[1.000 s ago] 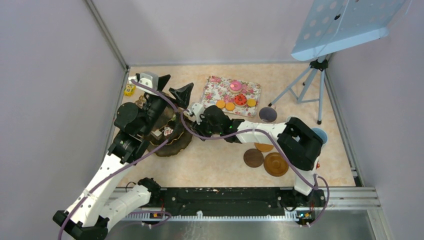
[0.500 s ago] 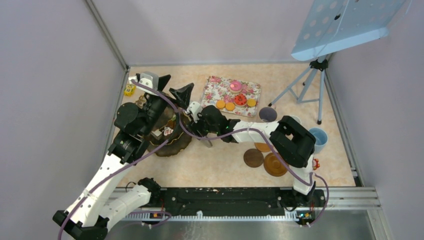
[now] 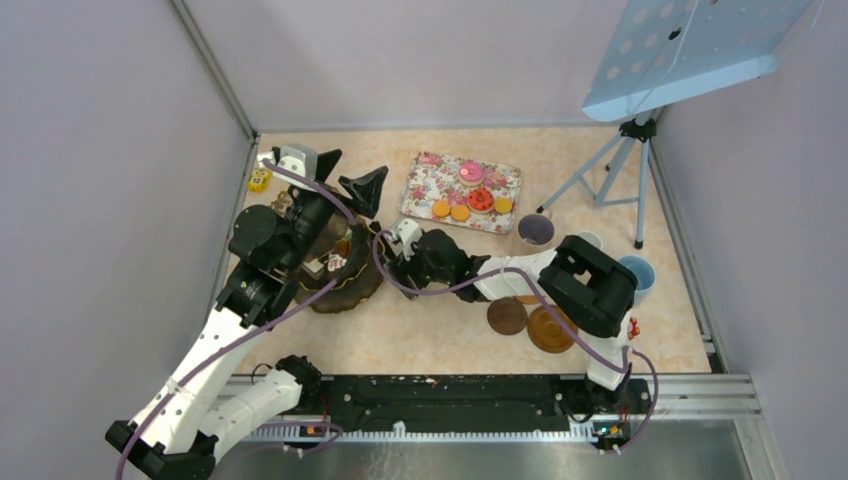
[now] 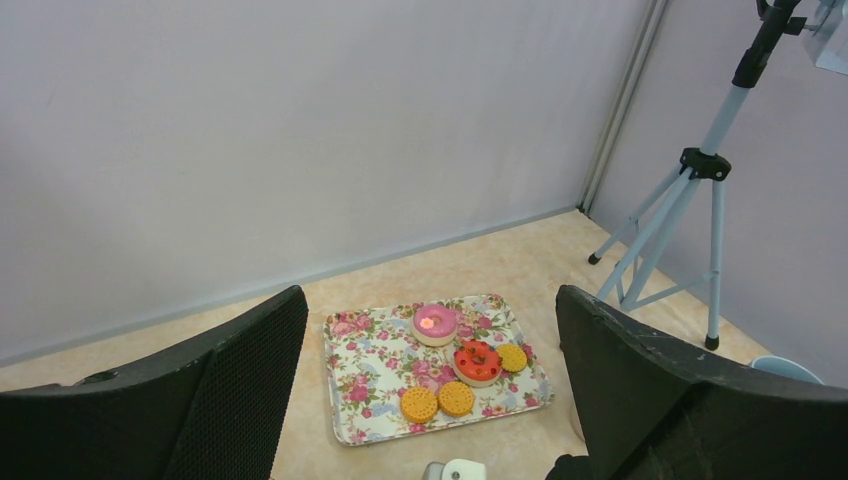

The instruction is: Serve the afternoon tea

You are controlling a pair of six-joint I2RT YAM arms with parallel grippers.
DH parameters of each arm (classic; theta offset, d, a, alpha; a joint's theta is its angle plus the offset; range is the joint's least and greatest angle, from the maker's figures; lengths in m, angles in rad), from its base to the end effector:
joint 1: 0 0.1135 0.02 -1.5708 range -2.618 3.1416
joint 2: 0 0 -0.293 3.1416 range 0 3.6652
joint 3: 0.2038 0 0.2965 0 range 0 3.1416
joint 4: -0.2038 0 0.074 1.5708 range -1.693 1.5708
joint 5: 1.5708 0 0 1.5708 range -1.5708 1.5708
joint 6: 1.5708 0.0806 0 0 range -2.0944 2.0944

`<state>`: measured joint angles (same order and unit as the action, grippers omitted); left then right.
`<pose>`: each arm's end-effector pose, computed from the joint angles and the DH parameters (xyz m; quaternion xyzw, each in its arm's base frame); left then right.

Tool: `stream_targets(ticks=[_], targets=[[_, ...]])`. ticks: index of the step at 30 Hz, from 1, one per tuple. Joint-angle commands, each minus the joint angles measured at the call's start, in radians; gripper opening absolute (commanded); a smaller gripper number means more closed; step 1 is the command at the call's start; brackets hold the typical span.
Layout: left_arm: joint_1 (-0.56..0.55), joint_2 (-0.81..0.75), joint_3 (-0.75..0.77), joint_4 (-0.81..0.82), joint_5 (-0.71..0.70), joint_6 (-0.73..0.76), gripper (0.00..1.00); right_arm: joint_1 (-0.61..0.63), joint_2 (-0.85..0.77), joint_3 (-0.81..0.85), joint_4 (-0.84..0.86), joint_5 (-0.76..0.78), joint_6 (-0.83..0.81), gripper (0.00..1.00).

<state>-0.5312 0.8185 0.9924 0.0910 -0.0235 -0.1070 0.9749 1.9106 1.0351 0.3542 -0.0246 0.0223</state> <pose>0.2118 -0.1223 0.4772 0.1188 0.5958 -0.2424 0.7564 0.2699 0.4015 0.1282 -0.4022 0.7662 0.2489 0.4349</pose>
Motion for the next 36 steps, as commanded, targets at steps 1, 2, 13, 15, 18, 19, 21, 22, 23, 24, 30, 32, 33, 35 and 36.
stream_targets(ticks=[1,2,13,15,18,19,21,22,23,24,30,32,33,35,36], targets=[[-0.002,-0.007,-0.004,0.044,0.005,-0.01,0.99,0.01,-0.051,-0.033,0.114,0.015,0.074,0.71],[-0.002,-0.007,-0.005,0.044,0.007,-0.012,0.99,0.009,-0.048,-0.039,0.122,0.019,0.085,0.69],[-0.003,-0.004,-0.006,0.044,0.011,-0.012,0.99,-0.118,-0.104,-0.198,0.295,-0.048,0.503,0.45],[-0.002,-0.005,-0.004,0.044,0.009,-0.011,0.99,-0.146,-0.109,-0.241,0.355,-0.09,0.572,0.44],[-0.003,-0.005,-0.005,0.044,0.007,-0.011,0.99,-0.155,-0.142,-0.273,0.37,-0.091,0.562,0.57],[-0.003,-0.006,-0.005,0.044,0.008,-0.011,0.99,-0.154,-0.154,-0.276,0.358,-0.081,0.546,0.63],[-0.003,-0.007,-0.004,0.044,0.014,-0.014,0.99,-0.154,-0.17,-0.27,0.323,-0.057,0.49,0.73],[-0.003,-0.006,-0.004,0.044,0.015,-0.015,0.99,-0.154,-0.167,-0.262,0.311,-0.052,0.463,0.77],[-0.003,-0.006,-0.005,0.044,0.017,-0.017,0.99,-0.153,-0.157,-0.253,0.299,-0.037,0.441,0.79],[-0.004,-0.006,-0.005,0.045,0.017,-0.017,0.99,-0.153,-0.144,-0.243,0.296,-0.034,0.426,0.81],[-0.004,-0.004,-0.004,0.045,0.016,-0.017,0.99,-0.05,-0.013,-0.158,0.29,0.316,0.273,0.86],[-0.004,-0.003,-0.006,0.045,0.015,-0.016,0.99,-0.017,0.053,-0.105,0.255,0.461,0.241,0.86],[-0.004,-0.003,-0.006,0.046,0.015,-0.017,0.99,0.0,0.077,-0.099,0.273,0.498,0.223,0.86],[-0.004,-0.002,-0.006,0.046,0.016,-0.016,0.99,0.016,0.117,-0.088,0.299,0.574,0.204,0.86],[-0.005,-0.002,-0.006,0.046,0.016,-0.016,0.99,0.021,0.139,-0.072,0.283,0.634,0.2,0.85]])
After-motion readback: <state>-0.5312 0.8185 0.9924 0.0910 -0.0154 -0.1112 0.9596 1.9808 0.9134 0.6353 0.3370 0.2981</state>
